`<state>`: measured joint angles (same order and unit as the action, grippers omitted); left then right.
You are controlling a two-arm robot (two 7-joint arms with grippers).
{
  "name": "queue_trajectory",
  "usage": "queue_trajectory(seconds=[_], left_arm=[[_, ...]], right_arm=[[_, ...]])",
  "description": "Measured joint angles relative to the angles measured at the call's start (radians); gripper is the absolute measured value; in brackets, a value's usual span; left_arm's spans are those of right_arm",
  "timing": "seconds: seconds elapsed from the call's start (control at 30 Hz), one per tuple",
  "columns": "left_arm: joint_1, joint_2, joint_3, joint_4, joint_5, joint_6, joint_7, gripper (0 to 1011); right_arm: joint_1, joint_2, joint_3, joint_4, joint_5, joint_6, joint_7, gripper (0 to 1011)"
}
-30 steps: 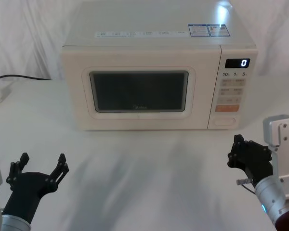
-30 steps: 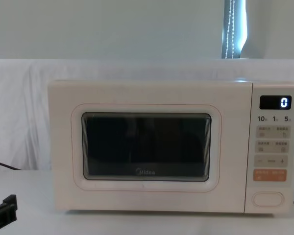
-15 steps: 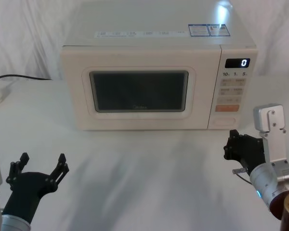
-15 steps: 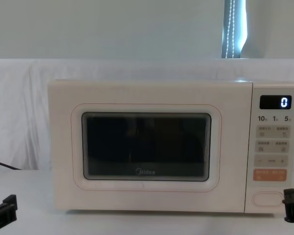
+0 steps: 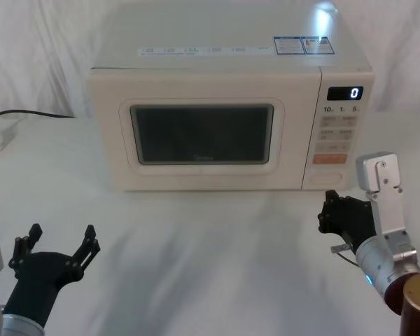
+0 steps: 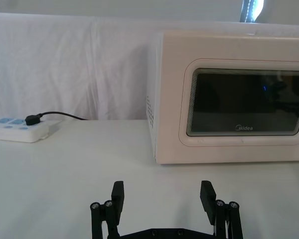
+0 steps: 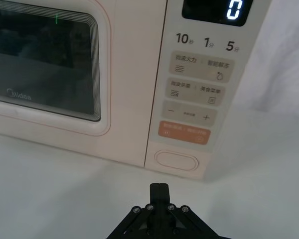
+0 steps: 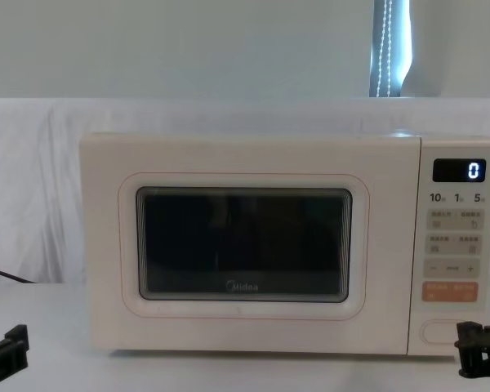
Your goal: Press the button to open the microwave door with one hand; close the microwave door with the other hand.
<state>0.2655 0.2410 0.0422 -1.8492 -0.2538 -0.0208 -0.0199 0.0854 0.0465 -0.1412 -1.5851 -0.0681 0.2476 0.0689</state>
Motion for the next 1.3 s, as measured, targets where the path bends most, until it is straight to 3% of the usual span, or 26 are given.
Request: queue_trajectory(seconds=[0.4, 1.3], left_arm=[[0.000, 0.000, 0.000, 0.000, 0.000, 0.000, 0.000, 1001], [0.000, 0.000, 0.000, 0.000, 0.000, 0.000, 0.000, 1001]], right_arm=[[0.039, -0.004, -0.003, 0.070, -0.021, -0.048, 0.016, 0], [0.114, 0.005, -0.017, 0.187, -0.052, -0.079, 0.031, 0]])
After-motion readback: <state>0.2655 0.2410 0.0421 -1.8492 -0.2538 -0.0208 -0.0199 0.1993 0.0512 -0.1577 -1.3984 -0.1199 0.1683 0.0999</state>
